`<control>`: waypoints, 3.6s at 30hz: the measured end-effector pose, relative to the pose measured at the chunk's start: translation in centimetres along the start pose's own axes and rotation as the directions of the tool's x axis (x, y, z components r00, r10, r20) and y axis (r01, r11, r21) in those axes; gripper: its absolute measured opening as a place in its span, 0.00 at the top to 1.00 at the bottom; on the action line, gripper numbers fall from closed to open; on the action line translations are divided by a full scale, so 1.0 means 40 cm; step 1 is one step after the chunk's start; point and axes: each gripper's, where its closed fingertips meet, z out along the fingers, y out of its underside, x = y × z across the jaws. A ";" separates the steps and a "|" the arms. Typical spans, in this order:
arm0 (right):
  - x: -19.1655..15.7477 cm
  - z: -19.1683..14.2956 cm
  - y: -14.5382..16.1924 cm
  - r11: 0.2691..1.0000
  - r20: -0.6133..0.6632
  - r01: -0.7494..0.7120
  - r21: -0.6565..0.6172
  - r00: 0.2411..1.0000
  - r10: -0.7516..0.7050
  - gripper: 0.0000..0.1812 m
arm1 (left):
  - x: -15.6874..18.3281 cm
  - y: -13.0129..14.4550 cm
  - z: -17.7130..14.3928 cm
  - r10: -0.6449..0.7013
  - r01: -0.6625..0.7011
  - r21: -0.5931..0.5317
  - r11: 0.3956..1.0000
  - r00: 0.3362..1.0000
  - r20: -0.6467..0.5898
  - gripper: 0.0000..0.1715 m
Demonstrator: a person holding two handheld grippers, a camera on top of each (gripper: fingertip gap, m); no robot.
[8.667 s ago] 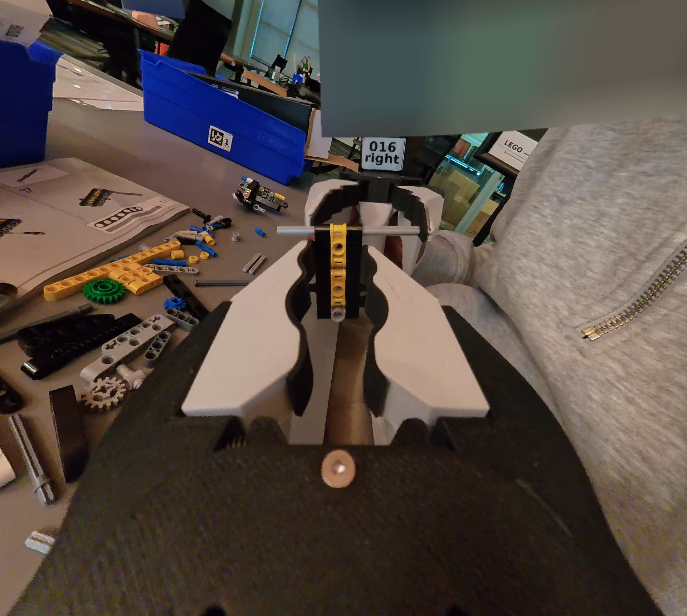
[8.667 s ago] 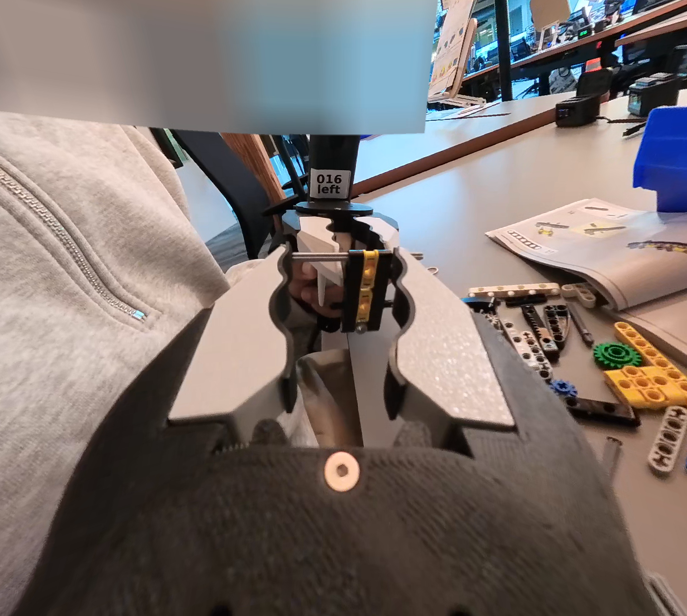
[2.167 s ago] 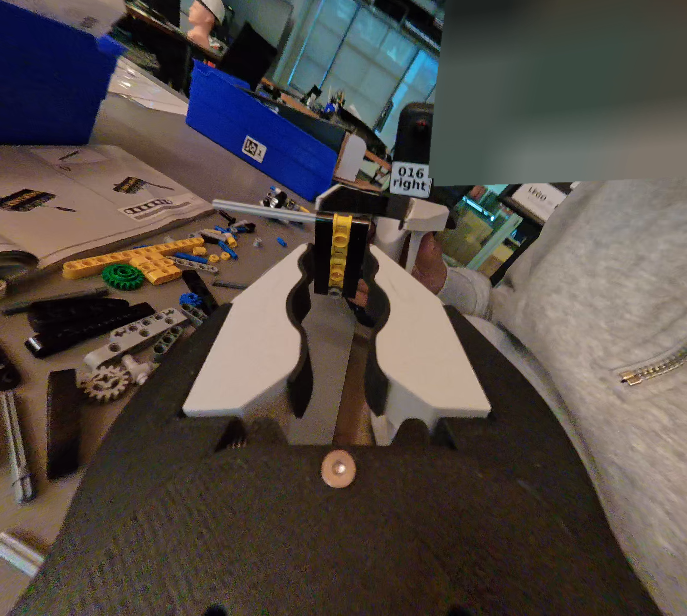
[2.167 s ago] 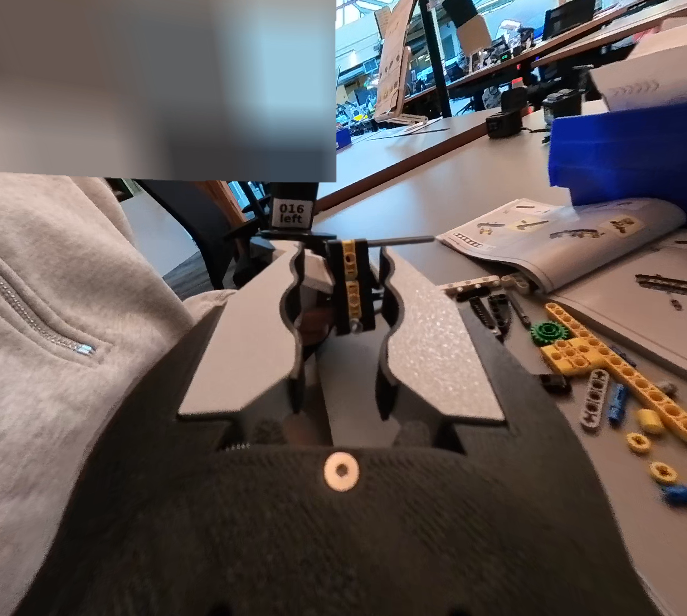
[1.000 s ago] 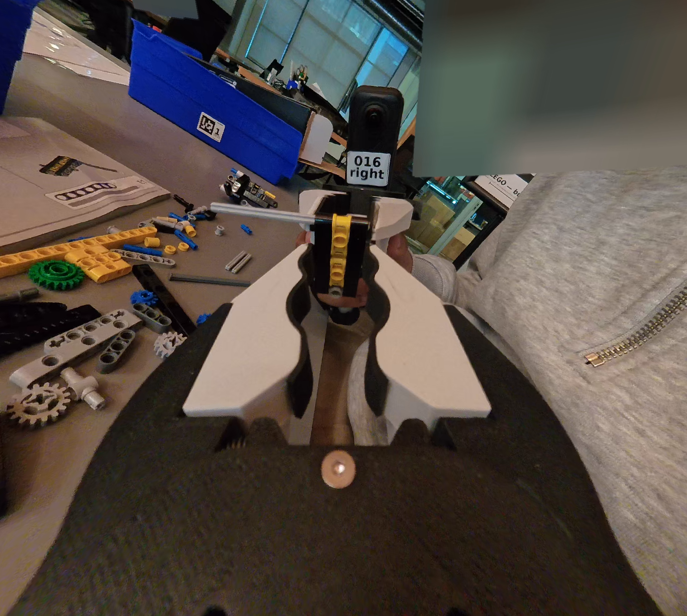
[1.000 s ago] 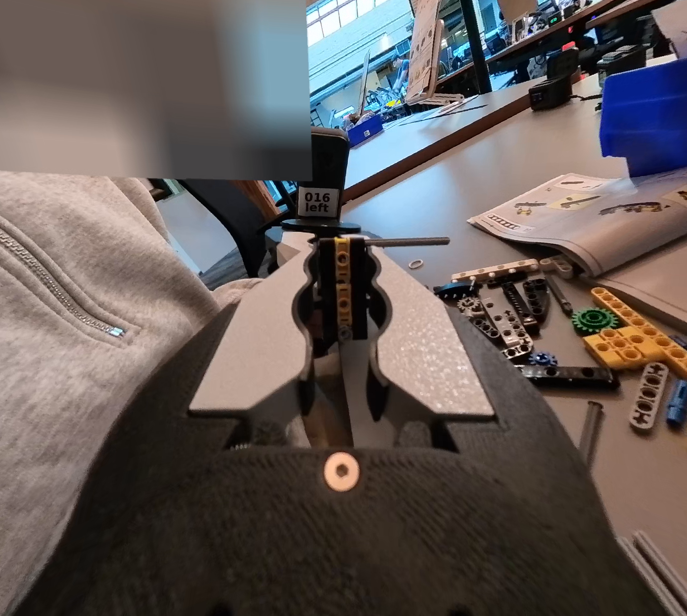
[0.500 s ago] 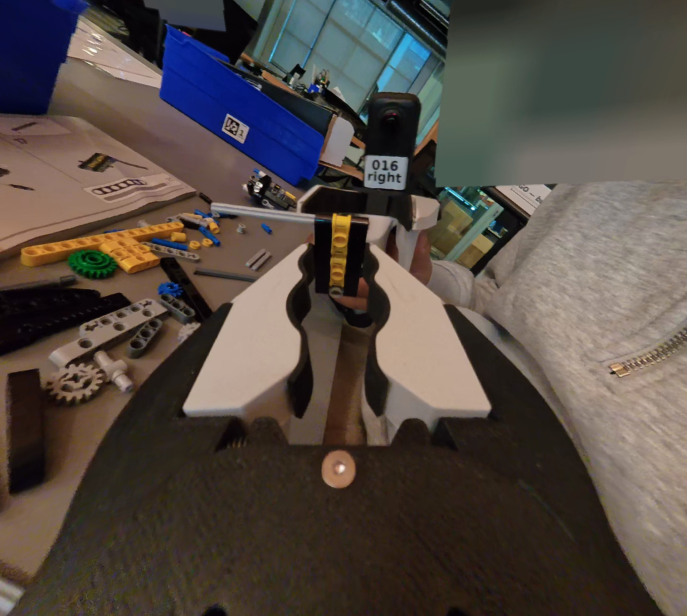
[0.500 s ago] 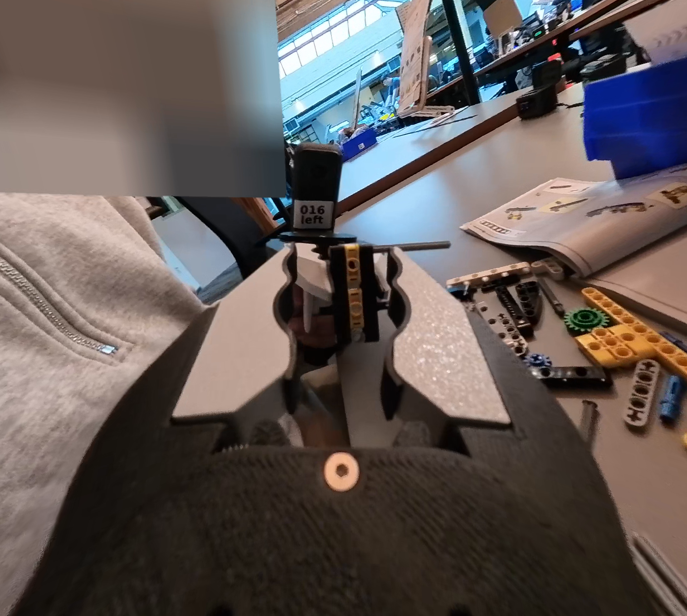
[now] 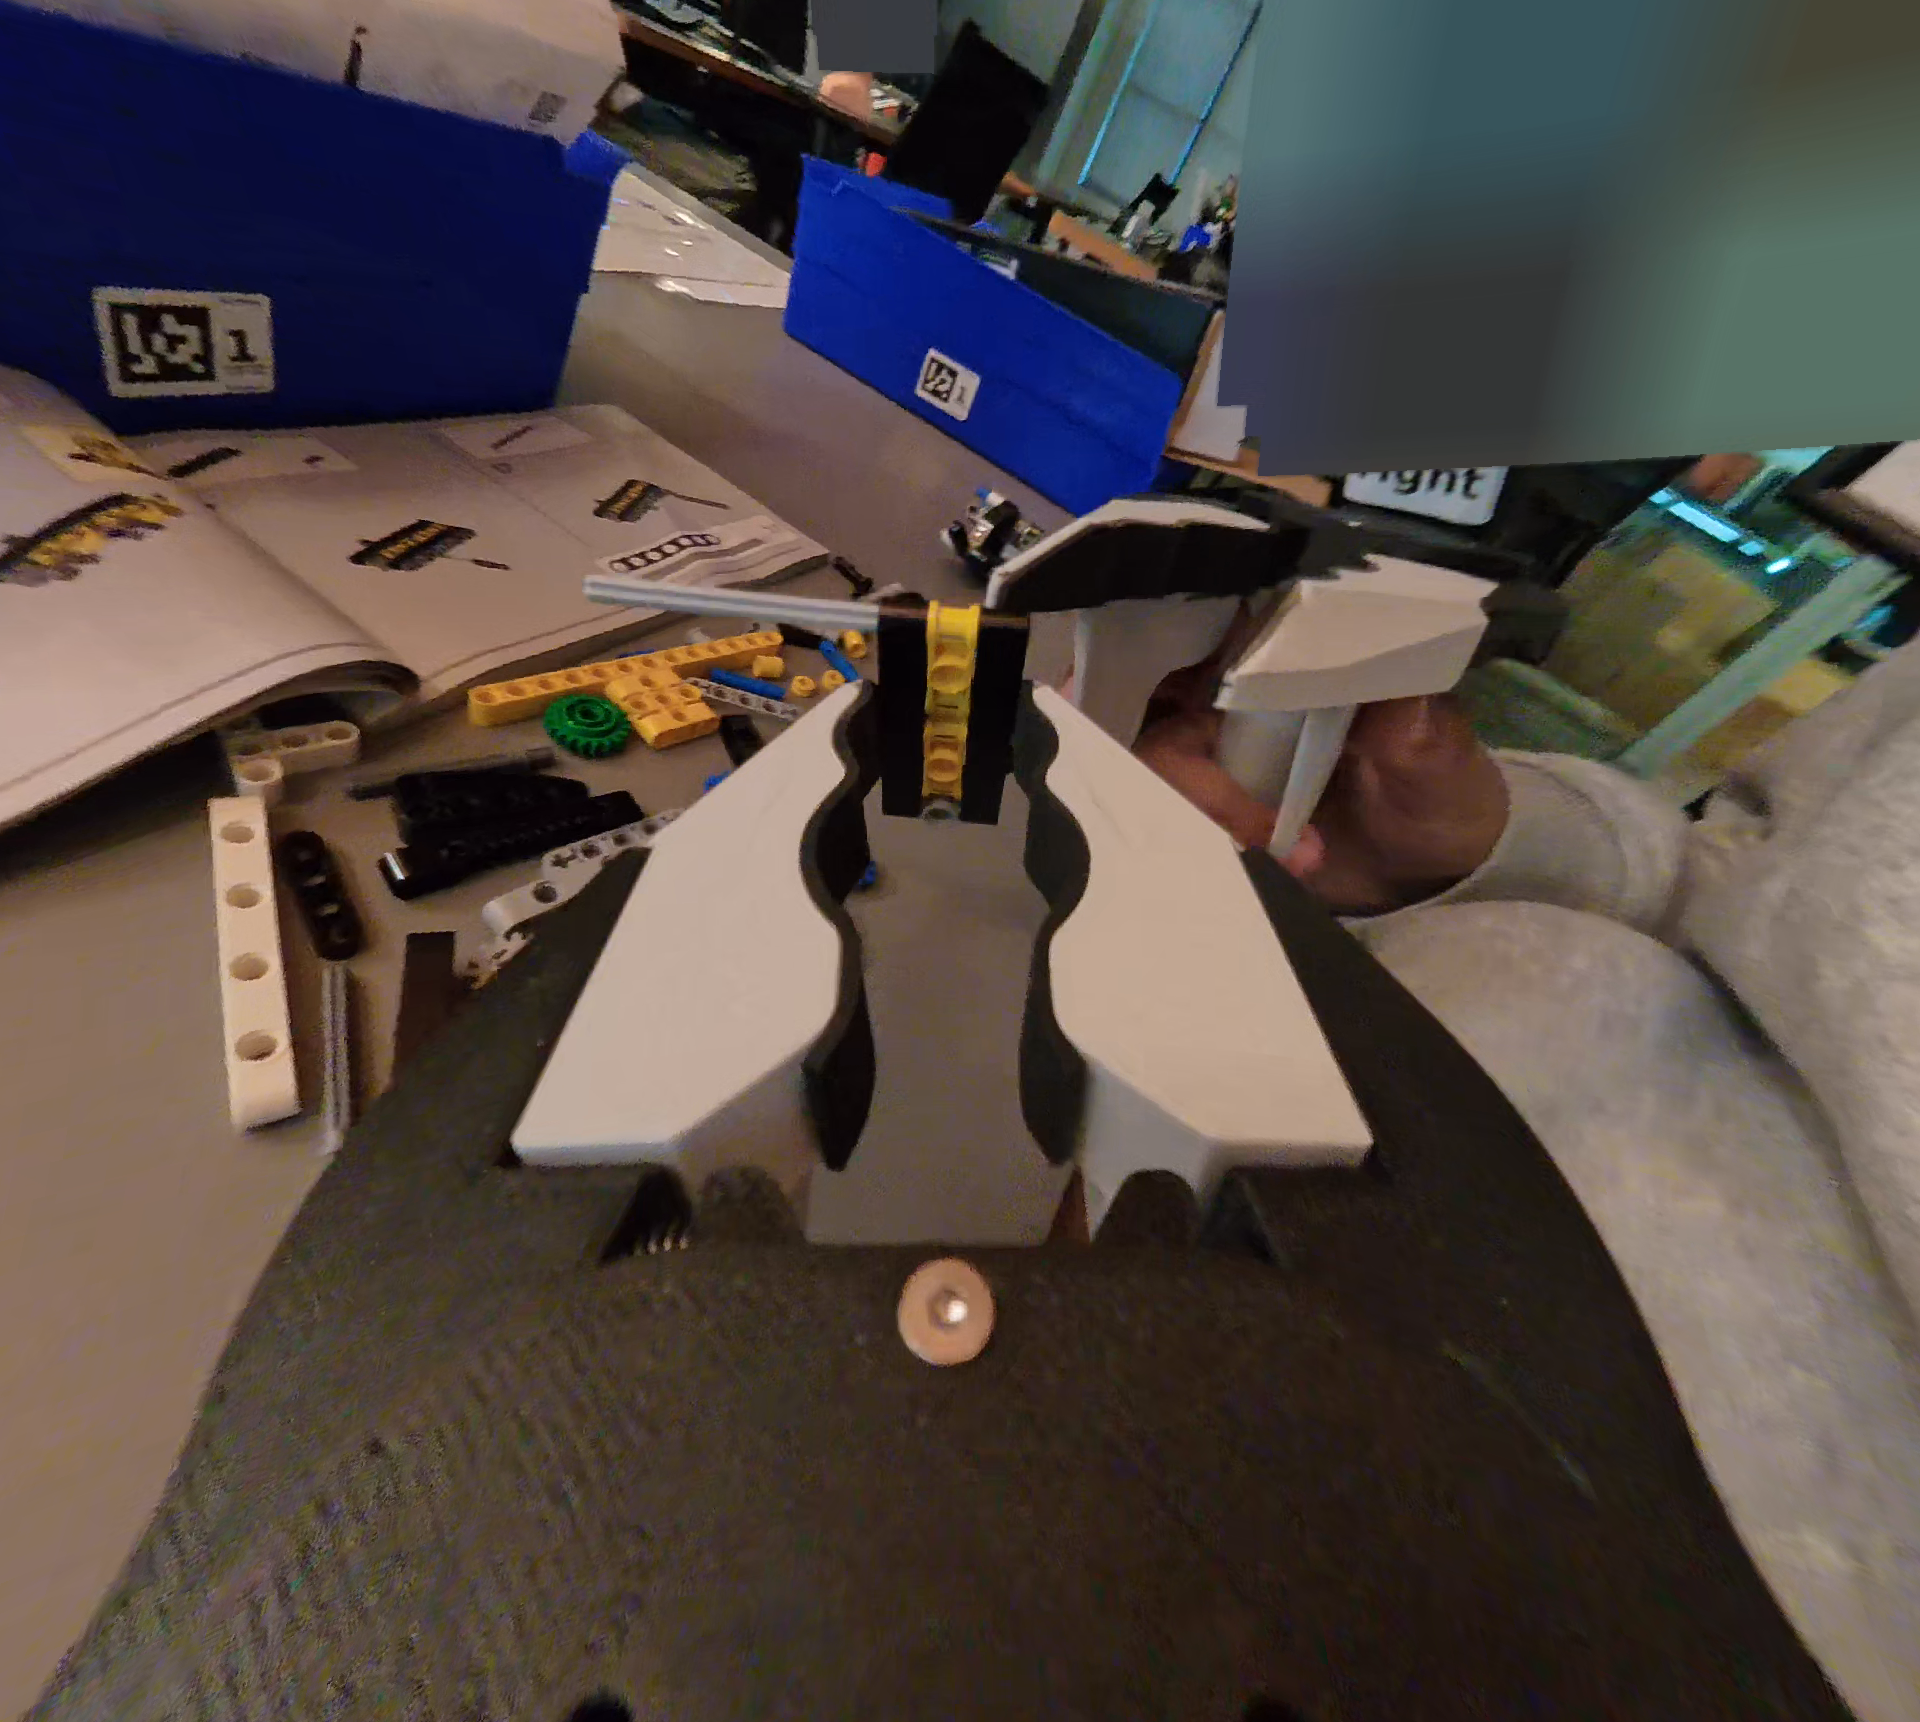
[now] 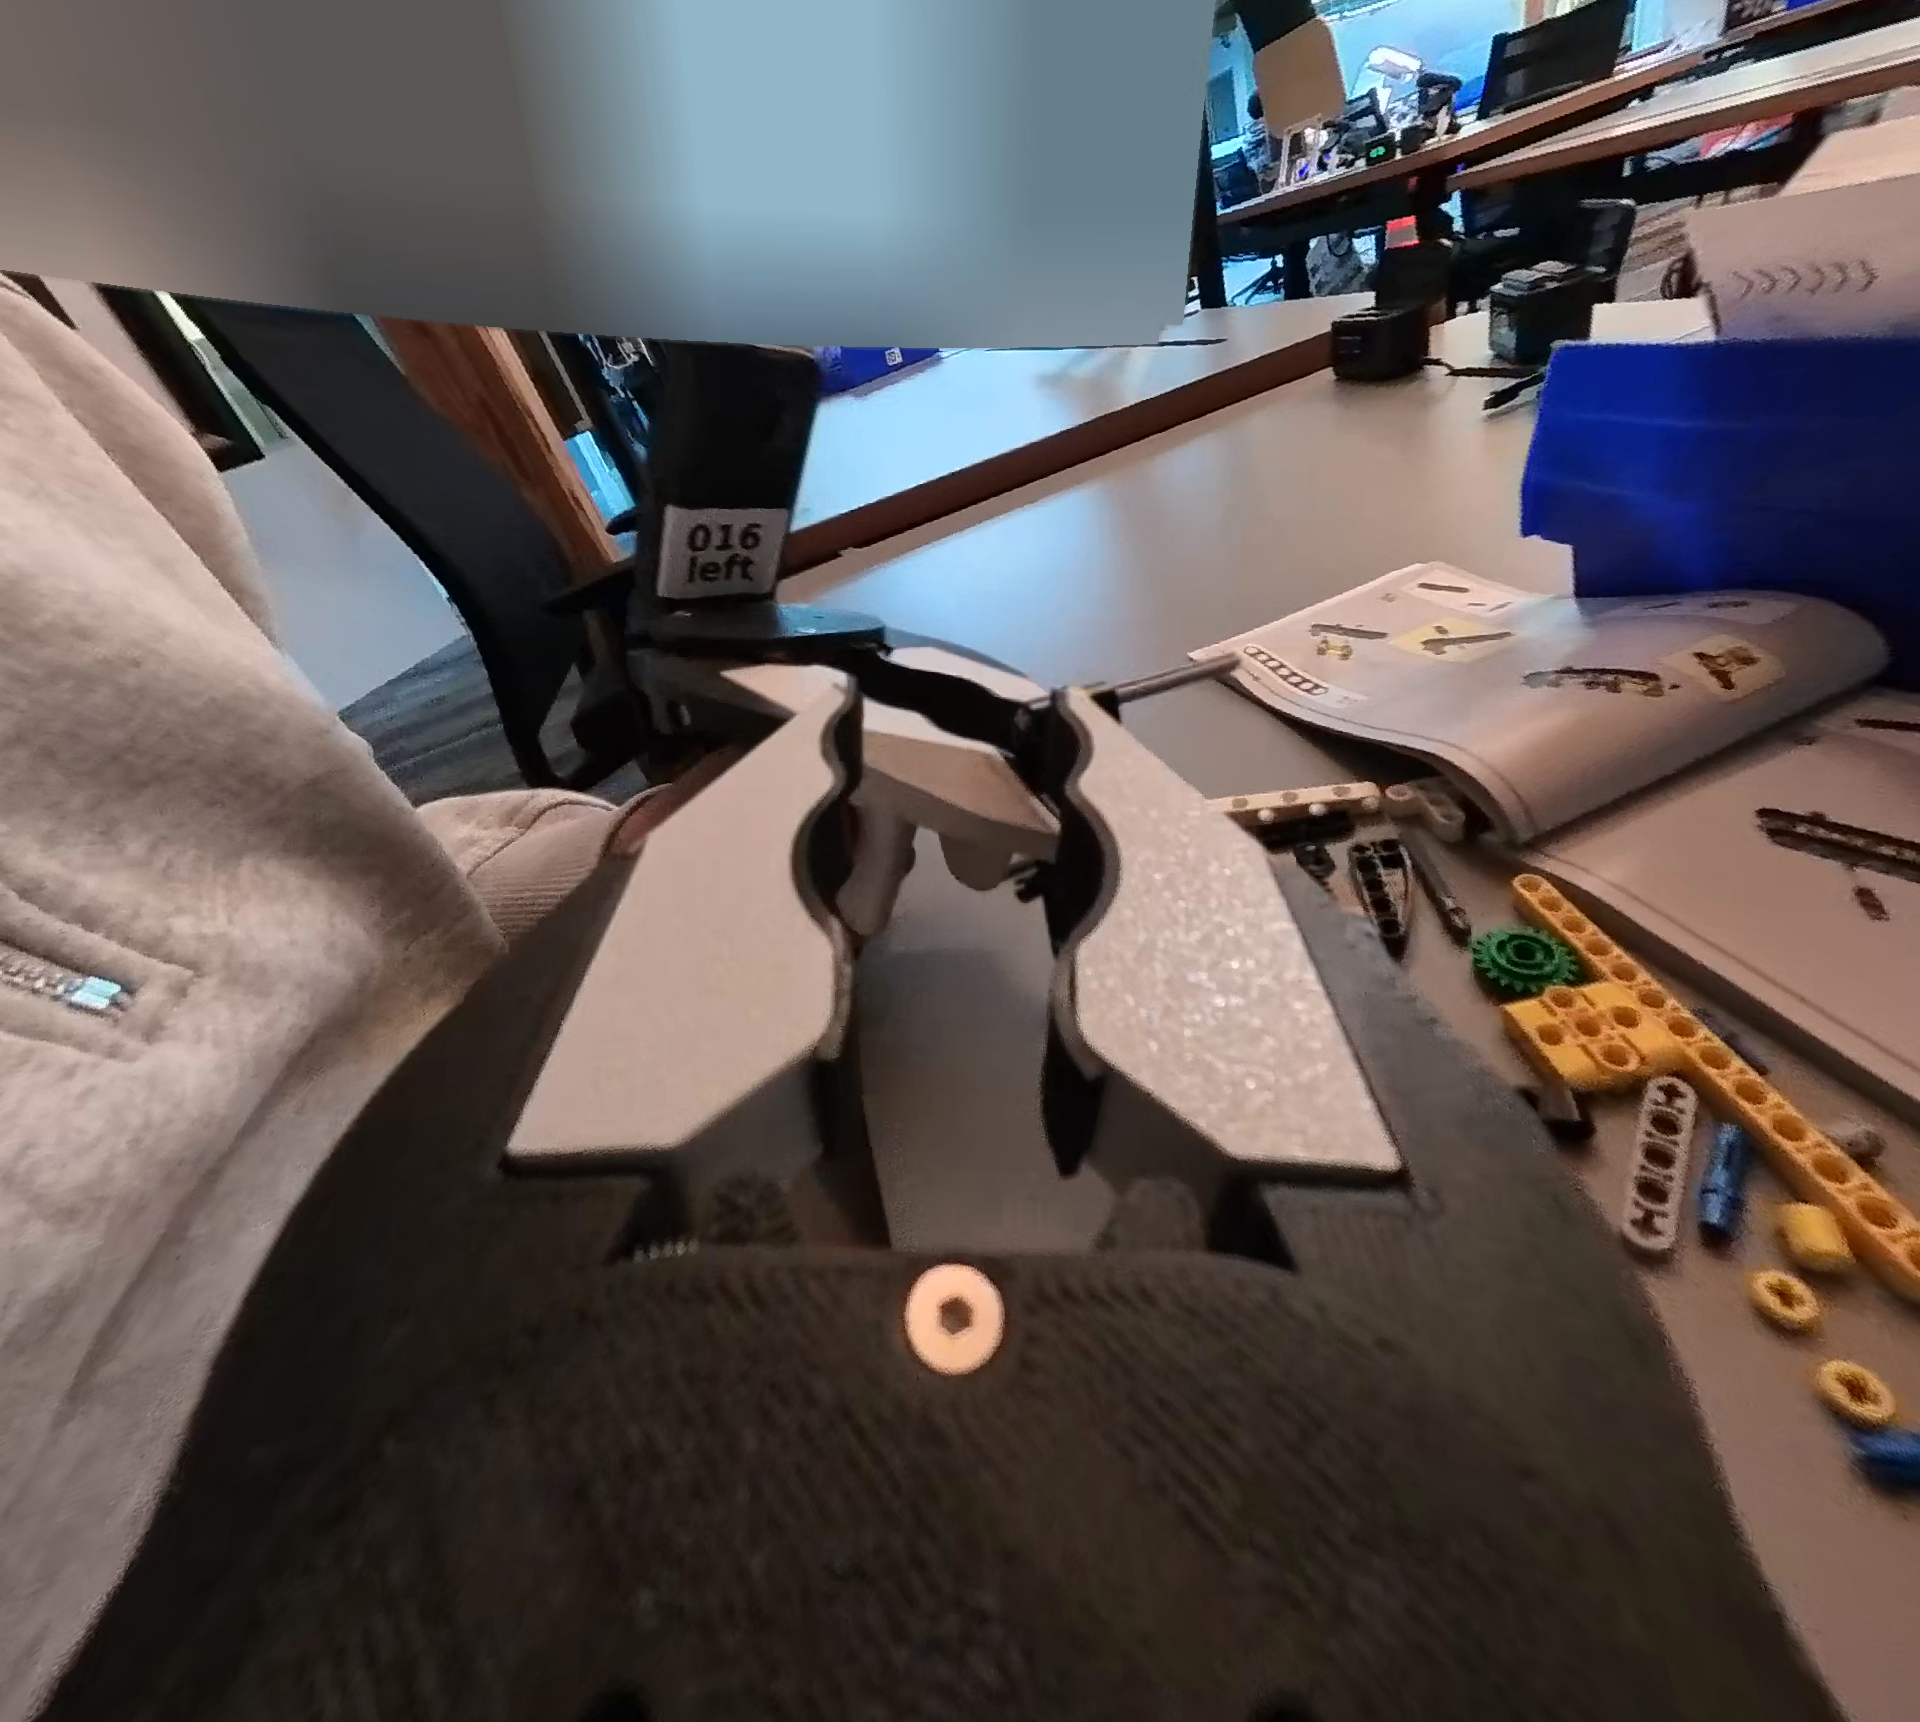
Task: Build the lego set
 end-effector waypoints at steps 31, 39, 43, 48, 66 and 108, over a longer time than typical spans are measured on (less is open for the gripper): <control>0.052 -0.006 0.018 0.989 -0.052 -0.148 0.004 0.988 0.148 0.94 | -0.003 0.029 0.005 0.148 -0.141 -0.091 0.986 0.986 0.079 0.87; 0.075 -0.010 0.026 0.987 -0.105 -0.160 -0.006 0.982 0.158 0.90 | -0.010 0.028 0.003 0.177 -0.166 -0.100 0.981 0.978 0.111 0.87; 0.065 0.001 0.039 0.992 -0.117 -0.111 -0.056 0.988 0.104 0.88 | -0.016 0.024 0.000 0.194 -0.182 -0.099 0.978 0.972 0.132 0.87; 0.084 -0.005 0.048 0.988 -0.149 -0.139 -0.062 0.980 0.129 0.94 | -0.018 0.020 -0.002 0.234 -0.221 -0.099 0.970 0.960 0.155 0.86; 0.070 -0.034 0.019 0.878 0.137 -0.476 0.043 0.874 0.467 0.97 | 0.019 -0.025 -0.016 -0.334 0.355 0.036 0.934 0.905 -0.264 0.84; 0.169 -0.115 0.044 0.934 -0.350 0.274 -0.231 0.872 -0.343 0.93 | -0.013 -0.062 -0.015 -0.230 0.273 0.154 0.950 0.941 -0.248 0.97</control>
